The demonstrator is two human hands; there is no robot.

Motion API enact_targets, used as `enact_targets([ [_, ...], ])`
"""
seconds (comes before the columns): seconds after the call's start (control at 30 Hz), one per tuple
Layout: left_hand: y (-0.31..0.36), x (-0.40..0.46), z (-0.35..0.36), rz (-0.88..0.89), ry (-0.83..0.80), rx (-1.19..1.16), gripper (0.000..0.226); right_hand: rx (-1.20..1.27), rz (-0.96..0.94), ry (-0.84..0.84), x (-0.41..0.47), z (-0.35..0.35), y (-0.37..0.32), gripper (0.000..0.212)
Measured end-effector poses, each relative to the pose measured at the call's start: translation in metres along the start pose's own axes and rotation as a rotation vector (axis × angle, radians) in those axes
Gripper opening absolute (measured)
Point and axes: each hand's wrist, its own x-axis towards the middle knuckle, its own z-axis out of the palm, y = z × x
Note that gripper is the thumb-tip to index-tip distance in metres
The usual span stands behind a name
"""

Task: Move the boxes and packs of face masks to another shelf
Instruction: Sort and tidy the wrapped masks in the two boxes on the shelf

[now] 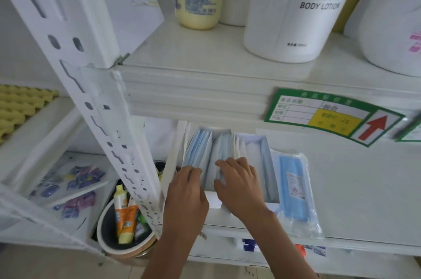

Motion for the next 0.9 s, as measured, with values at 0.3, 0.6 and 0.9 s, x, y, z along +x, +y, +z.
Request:
enact_targets([
  [0.3, -0.003, 0.007, -0.008, 0.032, -0.077, 0.037, 0.02, -0.099, 0.03, -0.039, 0.003, 0.002, -0.007, 0.03],
  [0.6, -0.006, 0.005, -0.004, 0.053, -0.074, 0.029, 0.02, 0.011, 0.169, -0.014, 0.012, 0.001, -0.017, 0.036],
  [0.9, -0.007, 0.004, -0.001, 0.015, 0.03, -0.021, 0.021, 0.379, 0.261, 0.0, 0.013, 0.0, -0.014, 0.015],
])
